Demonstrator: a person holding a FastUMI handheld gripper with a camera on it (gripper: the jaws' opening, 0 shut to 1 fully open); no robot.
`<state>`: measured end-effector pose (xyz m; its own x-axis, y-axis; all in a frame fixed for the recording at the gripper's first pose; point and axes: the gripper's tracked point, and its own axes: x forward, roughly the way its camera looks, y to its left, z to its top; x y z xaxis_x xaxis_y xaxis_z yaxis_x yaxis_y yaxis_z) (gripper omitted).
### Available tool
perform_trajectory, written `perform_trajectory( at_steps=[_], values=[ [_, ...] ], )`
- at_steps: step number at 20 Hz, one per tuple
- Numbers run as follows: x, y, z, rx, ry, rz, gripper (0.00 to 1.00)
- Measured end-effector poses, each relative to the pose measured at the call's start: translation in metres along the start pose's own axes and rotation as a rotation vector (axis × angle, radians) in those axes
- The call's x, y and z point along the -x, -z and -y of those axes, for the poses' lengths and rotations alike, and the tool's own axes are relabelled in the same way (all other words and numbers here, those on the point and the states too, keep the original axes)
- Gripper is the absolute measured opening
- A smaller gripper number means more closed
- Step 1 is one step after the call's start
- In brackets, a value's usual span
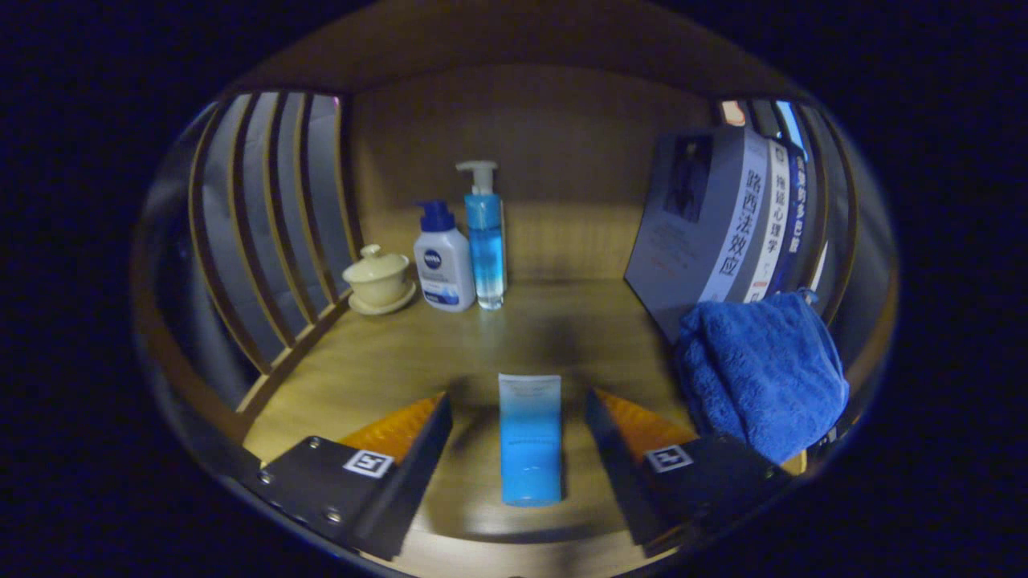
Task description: Pull open the drawer, take out the items inside it, and place them on the countertop above the cabinet.
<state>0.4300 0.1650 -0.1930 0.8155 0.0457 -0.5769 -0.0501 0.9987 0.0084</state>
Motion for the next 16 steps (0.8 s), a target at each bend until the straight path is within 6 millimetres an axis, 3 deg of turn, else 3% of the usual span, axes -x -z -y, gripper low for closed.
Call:
perform_trajectory(
  at_steps=[1,5,9,13,16],
  values=[
    [0.014,-0.009,-0.001,0.005,-0.006,0.038,1.00],
    [0.081,-0.030,-0.005,0.004,-0.046,0.174,1.00],
    [0.153,-0.032,0.001,-0.047,-0.096,0.256,1.00],
    [0.218,-0.014,0.014,-0.092,-0.140,0.319,1.00],
    [0.258,0.017,0.025,-0.102,-0.142,0.350,1.00]
  ],
)
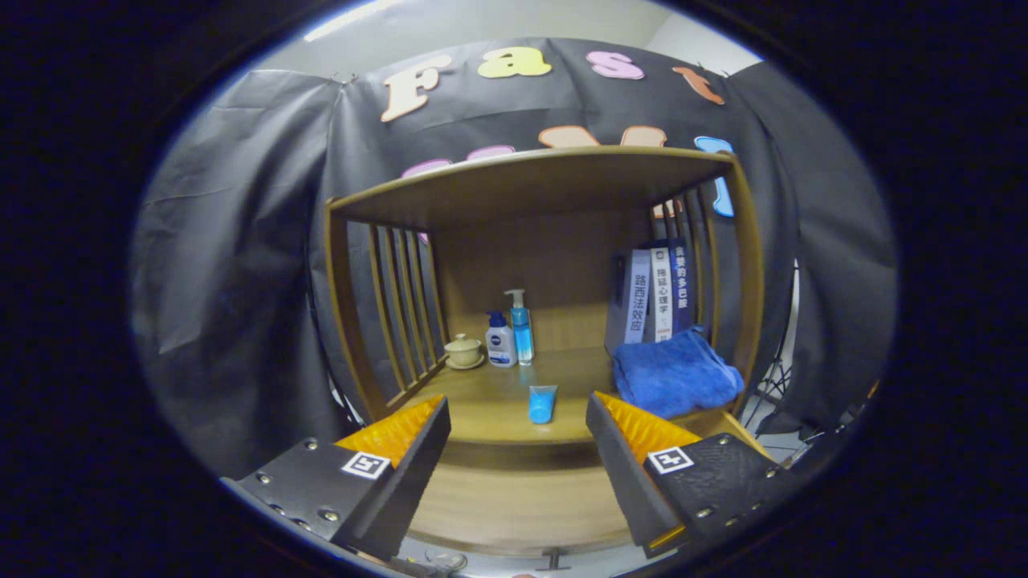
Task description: Pull open the drawer, take out the items inside it, and place them on the countertop above the cabinet.
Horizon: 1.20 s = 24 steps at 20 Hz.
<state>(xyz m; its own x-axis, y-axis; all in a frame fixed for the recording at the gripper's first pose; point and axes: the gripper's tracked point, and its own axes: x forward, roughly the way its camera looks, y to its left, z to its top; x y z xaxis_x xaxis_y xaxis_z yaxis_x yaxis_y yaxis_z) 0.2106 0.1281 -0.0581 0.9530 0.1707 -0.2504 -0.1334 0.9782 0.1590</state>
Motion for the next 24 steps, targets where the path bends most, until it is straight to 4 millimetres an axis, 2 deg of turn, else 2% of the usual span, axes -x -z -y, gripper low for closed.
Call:
perform_trajectory(
  at_steps=[1,4,6,9,12,16,24],
  values=[
    [0.017,0.010,0.004,0.006,0.006,0.011,1.00],
    [0.048,0.039,0.011,0.035,0.023,0.023,1.00],
    [0.063,0.064,0.015,0.054,0.034,0.010,1.00],
    [0.073,0.094,0.018,0.061,0.047,-0.003,1.00],
    [0.074,0.120,0.023,0.080,0.052,-0.017,1.00],
    [0.064,0.145,0.035,0.119,0.076,-0.043,1.00],
    [0.038,0.166,0.046,0.118,0.113,-0.086,1.00]
  ],
)
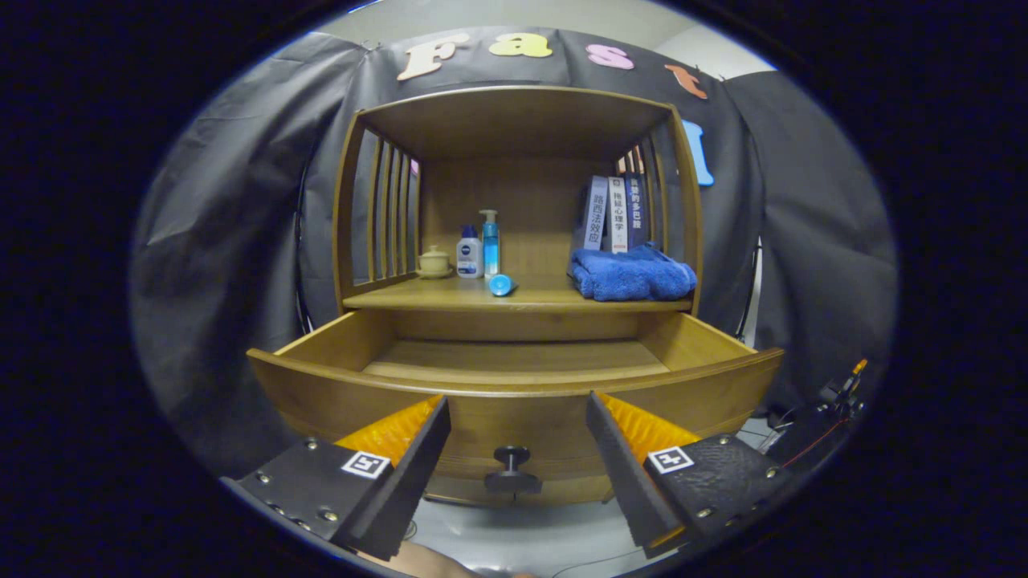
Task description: Pull open the drawer, take out the items inside it, and place them on the countertop above the cabinet.
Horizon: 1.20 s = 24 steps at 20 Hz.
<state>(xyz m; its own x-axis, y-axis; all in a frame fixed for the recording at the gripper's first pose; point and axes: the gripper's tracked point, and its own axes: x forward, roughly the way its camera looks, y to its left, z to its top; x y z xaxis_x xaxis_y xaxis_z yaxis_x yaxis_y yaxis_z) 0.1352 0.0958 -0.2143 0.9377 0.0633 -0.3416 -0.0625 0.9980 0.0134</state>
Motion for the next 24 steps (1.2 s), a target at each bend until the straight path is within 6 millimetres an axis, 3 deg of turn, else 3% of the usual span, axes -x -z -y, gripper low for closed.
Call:
perform_trajectory(
  at_steps=[12,24],
  values=[
    [-0.004,0.001,-0.004,0.033,0.017,0.023,1.00],
    [-0.056,-0.012,-0.008,0.055,0.023,0.007,1.00]
  ],
)
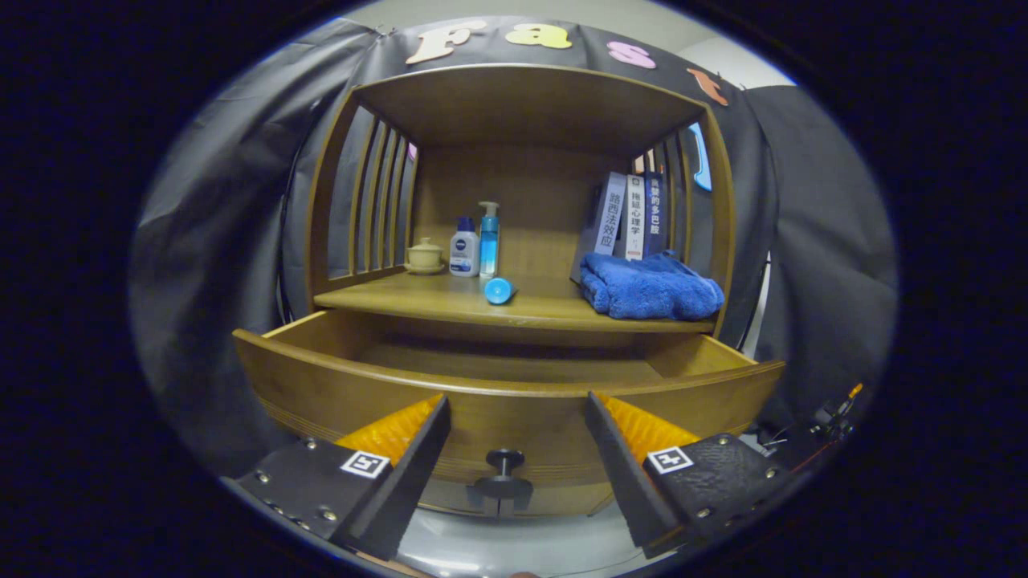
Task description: Pull open the drawer, take out the items inside it, and place them on the countertop above the cabinet.
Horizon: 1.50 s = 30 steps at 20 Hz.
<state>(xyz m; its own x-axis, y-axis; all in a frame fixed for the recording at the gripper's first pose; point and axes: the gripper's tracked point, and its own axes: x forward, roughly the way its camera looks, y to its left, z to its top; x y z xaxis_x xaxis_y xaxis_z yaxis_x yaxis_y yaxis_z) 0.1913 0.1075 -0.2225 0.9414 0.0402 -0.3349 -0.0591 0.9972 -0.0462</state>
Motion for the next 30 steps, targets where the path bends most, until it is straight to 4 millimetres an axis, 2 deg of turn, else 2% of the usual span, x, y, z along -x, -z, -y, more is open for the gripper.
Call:
perform_trajectory(
  at_steps=[8,20,27,28,30],
  values=[
    [-0.025,-0.003,-0.001,0.016,0.004,0.008,1.00],
    [-0.083,-0.011,-0.003,0.024,0.013,-0.015,0.99],
    [-0.102,-0.014,-0.006,0.018,0.015,-0.013,0.99],
    [-0.111,-0.015,-0.003,0.018,0.015,-0.013,0.99],
    [-0.112,-0.015,-0.006,0.016,0.016,-0.016,0.99]
  ],
)
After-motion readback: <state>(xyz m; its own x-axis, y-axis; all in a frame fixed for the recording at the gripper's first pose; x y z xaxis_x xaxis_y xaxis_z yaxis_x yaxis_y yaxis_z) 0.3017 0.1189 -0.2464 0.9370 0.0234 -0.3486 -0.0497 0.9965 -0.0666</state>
